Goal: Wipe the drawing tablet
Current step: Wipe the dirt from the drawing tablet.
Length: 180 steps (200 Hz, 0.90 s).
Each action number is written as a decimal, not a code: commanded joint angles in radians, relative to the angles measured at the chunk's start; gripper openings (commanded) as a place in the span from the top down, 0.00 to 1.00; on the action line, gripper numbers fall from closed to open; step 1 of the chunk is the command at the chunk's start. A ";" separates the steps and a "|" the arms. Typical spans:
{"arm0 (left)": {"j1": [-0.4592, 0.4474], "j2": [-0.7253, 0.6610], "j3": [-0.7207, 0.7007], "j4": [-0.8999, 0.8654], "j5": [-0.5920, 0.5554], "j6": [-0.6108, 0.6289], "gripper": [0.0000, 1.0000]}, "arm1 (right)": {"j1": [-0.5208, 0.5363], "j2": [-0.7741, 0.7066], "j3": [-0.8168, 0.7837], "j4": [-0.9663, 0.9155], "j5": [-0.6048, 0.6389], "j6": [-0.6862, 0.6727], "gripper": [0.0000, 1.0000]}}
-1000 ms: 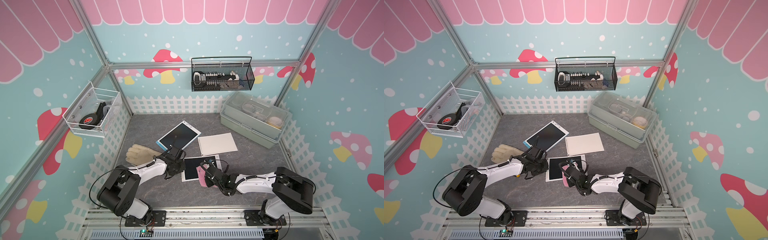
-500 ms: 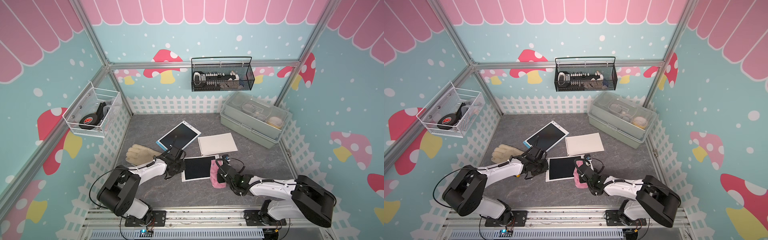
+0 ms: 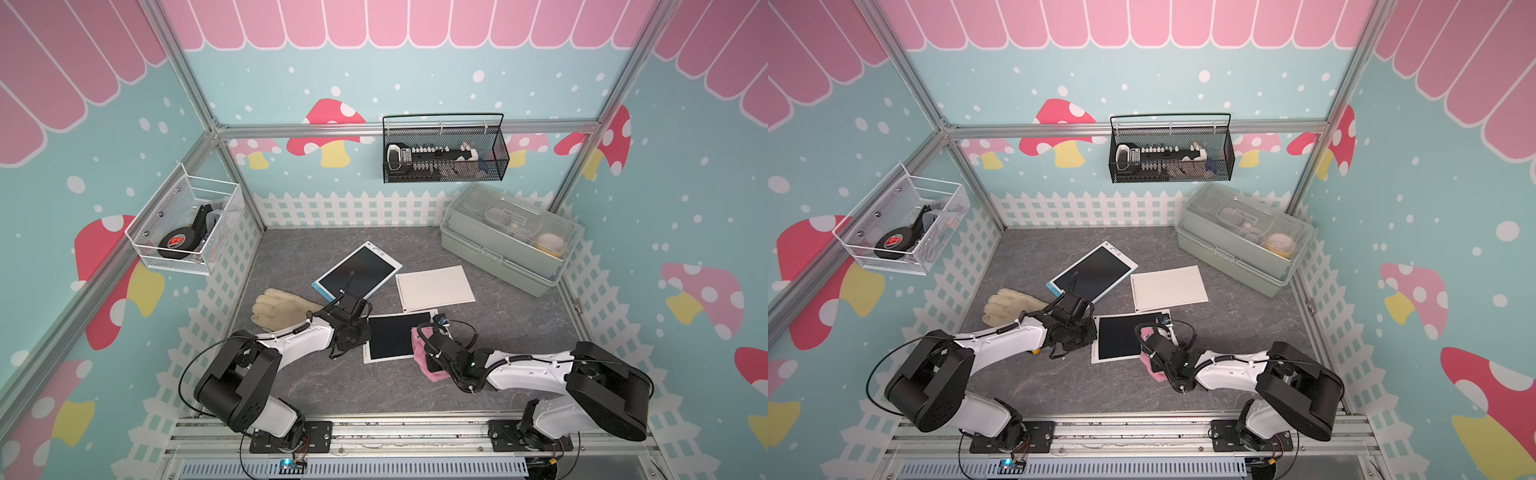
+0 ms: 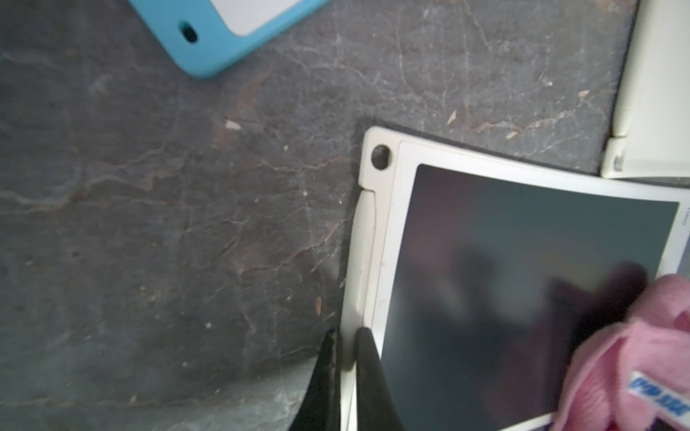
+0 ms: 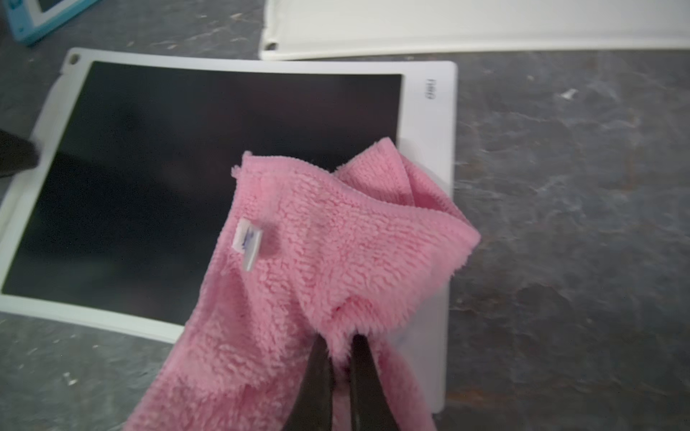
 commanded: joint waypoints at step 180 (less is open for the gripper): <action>-0.015 0.086 -0.052 -0.179 0.023 0.005 0.93 | 0.002 0.034 -0.038 0.243 0.298 -0.192 1.00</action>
